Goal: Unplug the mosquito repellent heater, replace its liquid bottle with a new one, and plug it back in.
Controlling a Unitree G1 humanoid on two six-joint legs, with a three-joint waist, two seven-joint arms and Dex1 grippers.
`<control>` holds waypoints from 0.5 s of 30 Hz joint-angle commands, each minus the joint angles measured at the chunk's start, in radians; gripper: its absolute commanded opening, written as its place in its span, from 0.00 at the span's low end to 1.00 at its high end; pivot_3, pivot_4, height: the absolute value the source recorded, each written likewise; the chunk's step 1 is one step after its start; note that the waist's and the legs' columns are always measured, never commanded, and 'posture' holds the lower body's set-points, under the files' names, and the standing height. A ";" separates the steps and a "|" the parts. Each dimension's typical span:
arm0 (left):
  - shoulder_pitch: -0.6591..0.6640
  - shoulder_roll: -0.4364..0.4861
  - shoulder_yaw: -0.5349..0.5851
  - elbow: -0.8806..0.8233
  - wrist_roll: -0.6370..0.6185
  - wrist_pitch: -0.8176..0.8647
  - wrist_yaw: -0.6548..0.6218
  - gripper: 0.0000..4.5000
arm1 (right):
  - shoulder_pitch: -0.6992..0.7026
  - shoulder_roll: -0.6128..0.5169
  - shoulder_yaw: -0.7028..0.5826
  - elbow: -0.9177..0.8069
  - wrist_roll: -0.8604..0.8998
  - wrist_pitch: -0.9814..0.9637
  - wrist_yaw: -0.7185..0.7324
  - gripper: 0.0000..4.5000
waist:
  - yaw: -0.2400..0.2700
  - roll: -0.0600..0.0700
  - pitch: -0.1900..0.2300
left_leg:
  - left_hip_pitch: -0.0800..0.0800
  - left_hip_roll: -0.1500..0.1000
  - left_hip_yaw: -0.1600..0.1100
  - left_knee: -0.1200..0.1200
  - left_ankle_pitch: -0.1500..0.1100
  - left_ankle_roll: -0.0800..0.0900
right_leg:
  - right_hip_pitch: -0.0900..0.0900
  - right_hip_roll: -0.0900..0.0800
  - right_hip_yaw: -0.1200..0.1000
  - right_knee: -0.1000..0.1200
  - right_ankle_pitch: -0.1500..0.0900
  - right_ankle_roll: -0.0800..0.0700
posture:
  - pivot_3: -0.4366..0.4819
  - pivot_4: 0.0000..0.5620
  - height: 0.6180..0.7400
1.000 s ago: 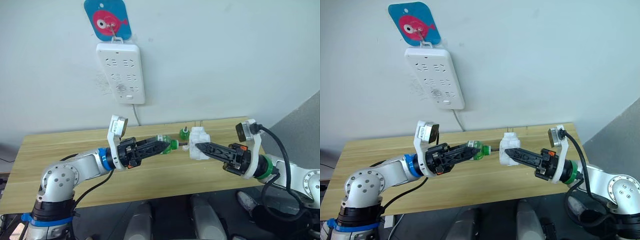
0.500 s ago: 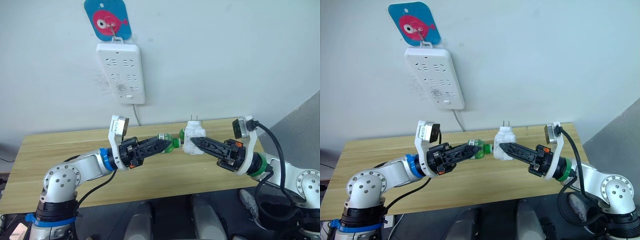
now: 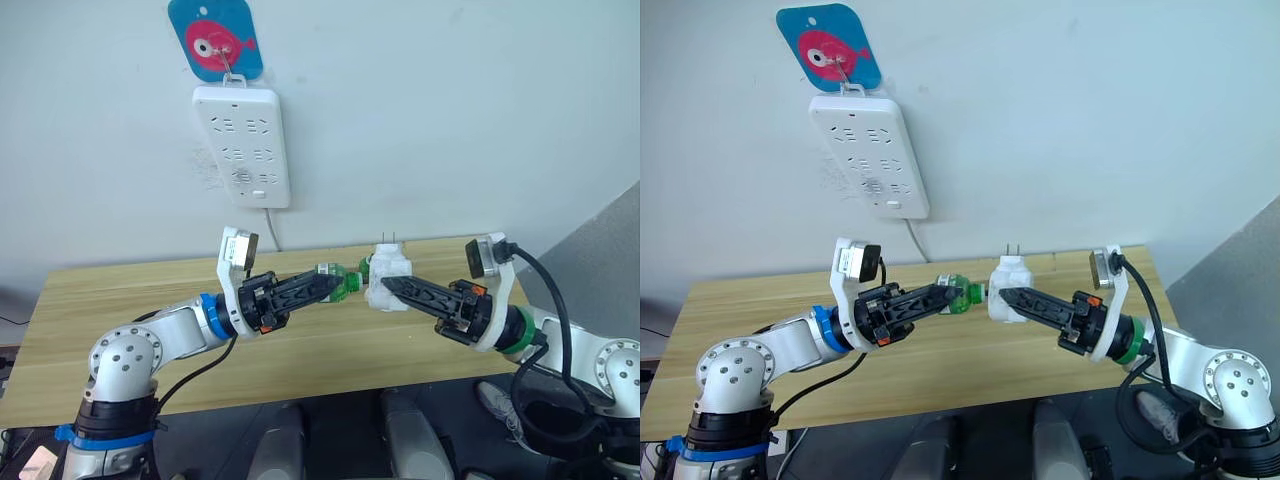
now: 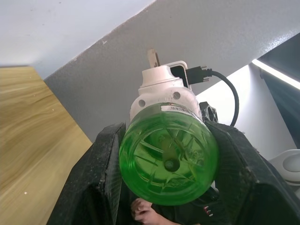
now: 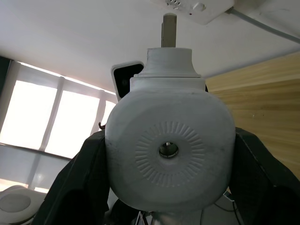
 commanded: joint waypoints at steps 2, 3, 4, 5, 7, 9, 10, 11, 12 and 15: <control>-0.007 0.012 -0.002 -0.019 -0.042 0.014 -0.018 0.51 | 0.005 -0.017 -0.006 -0.030 0.026 0.014 0.033 0.66 | 0.000 0.000 0.000 | 0.000 0.000 0.000 0.000 0.000 0.000 | 0.000 0.000 0.000 0.000 0.000 0.000 | 0.33 0.51 1.00; -0.005 0.010 -0.005 -0.022 -0.039 0.014 -0.019 0.51 | 0.003 -0.014 -0.003 -0.034 0.026 0.011 0.035 0.66 | 0.000 0.000 0.000 | 0.000 0.000 0.000 0.000 0.000 0.000 | 0.000 0.000 0.000 0.000 0.000 0.000 | 0.33 0.51 1.00; -0.003 0.007 -0.006 -0.023 -0.039 0.012 -0.016 0.51 | 0.002 -0.012 -0.001 -0.036 0.026 0.010 0.036 0.66 | 0.000 0.000 0.000 | 0.000 0.000 0.000 0.000 0.000 0.000 | 0.000 0.000 0.000 0.000 0.000 0.000 | 0.33 0.51 1.00; -0.002 0.005 -0.009 -0.025 -0.038 0.011 -0.015 0.51 | -0.001 -0.009 0.001 -0.038 0.026 0.008 0.038 0.66 | 0.000 0.000 0.000 | 0.000 0.000 0.000 0.000 0.000 0.000 | 0.000 0.000 0.000 0.000 0.000 0.000 | 0.33 0.51 1.00; -0.001 0.001 -0.012 -0.027 -0.038 0.010 -0.012 0.51 | -0.005 -0.007 0.003 -0.039 0.026 0.007 0.042 0.66 | 0.000 0.000 0.000 | 0.000 0.000 0.000 0.000 0.000 0.000 | 0.000 0.000 0.000 0.000 0.000 0.000 | 0.33 0.51 1.00; 0.001 0.001 -0.016 -0.032 -0.037 0.012 -0.016 0.51 | -0.010 -0.003 0.005 -0.039 0.026 0.005 0.040 0.66 | 0.000 0.000 0.000 | 0.000 0.000 0.000 0.000 0.000 0.000 | 0.000 0.000 0.000 0.000 0.000 0.000 | 0.33 0.51 1.00; 0.002 0.002 -0.018 -0.034 -0.036 0.013 -0.018 0.51 | -0.012 -0.001 0.005 -0.039 0.026 0.004 0.039 0.66 | 0.000 0.000 0.000 | 0.000 0.000 0.000 0.000 0.000 0.000 | 0.000 0.000 0.000 0.000 0.000 0.000 | 0.33 0.51 1.00; 0.003 0.003 -0.019 -0.035 -0.035 0.014 -0.020 0.51 | -0.014 0.001 0.002 -0.035 0.026 0.004 0.034 0.66 | 0.000 0.000 0.000 | 0.000 0.000 0.000 0.000 0.000 0.000 | 0.000 0.000 0.000 0.000 0.000 0.000 | 0.33 0.51 1.00; 0.003 0.004 -0.018 -0.034 -0.035 0.015 -0.020 0.51 | -0.016 -0.001 -0.003 -0.029 0.026 0.006 0.032 0.66 | 0.000 0.000 0.000 | 0.000 0.000 0.000 0.000 0.000 0.000 | 0.000 0.000 0.000 0.000 0.000 0.000 | 0.33 0.51 1.00; 0.001 0.008 -0.015 -0.032 -0.039 0.016 -0.021 0.51 | -0.012 -0.008 -0.010 -0.020 0.026 0.012 0.028 0.66 | 0.000 0.000 0.000 | 0.000 0.000 0.000 0.000 0.000 0.000 | 0.000 0.000 0.000 0.000 0.000 0.000 | 0.33 0.51 1.00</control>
